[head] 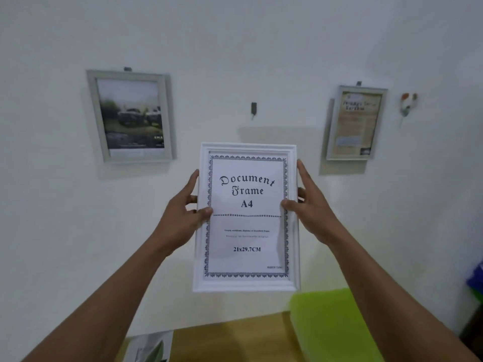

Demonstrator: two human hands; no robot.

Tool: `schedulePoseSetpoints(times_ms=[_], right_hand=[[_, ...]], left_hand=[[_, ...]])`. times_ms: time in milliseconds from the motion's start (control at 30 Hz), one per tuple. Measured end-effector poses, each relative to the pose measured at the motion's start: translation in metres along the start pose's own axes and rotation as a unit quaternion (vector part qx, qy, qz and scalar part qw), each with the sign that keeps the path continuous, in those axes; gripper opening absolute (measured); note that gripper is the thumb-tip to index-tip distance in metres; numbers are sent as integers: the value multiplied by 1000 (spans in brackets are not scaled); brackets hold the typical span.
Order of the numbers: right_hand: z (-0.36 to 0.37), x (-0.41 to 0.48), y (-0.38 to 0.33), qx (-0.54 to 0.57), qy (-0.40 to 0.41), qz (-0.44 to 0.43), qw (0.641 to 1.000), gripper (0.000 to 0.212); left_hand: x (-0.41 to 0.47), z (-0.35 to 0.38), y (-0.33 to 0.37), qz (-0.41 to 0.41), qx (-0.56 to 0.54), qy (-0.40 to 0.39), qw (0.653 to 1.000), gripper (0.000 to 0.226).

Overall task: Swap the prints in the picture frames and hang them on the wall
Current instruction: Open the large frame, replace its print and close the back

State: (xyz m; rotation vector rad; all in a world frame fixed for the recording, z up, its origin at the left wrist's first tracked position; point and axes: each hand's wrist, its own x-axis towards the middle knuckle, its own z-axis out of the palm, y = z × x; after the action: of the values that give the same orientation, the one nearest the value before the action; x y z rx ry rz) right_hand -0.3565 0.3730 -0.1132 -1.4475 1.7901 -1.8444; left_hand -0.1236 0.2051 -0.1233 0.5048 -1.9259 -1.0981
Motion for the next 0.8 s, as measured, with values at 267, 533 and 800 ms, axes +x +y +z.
schedulePoseSetpoints(times_ms=[267, 533, 800], right_hand=[[-22, 89, 2, -1, 10, -36, 999, 98], [-26, 170, 17, -56, 29, -78, 995, 100], [-24, 201, 42, -84, 48, -77, 992, 98]], left_hand=[[82, 11, 23, 47, 67, 9, 997, 87], [146, 30, 17, 75, 117, 74, 988, 88], [176, 43, 2, 72, 164, 95, 979, 89]])
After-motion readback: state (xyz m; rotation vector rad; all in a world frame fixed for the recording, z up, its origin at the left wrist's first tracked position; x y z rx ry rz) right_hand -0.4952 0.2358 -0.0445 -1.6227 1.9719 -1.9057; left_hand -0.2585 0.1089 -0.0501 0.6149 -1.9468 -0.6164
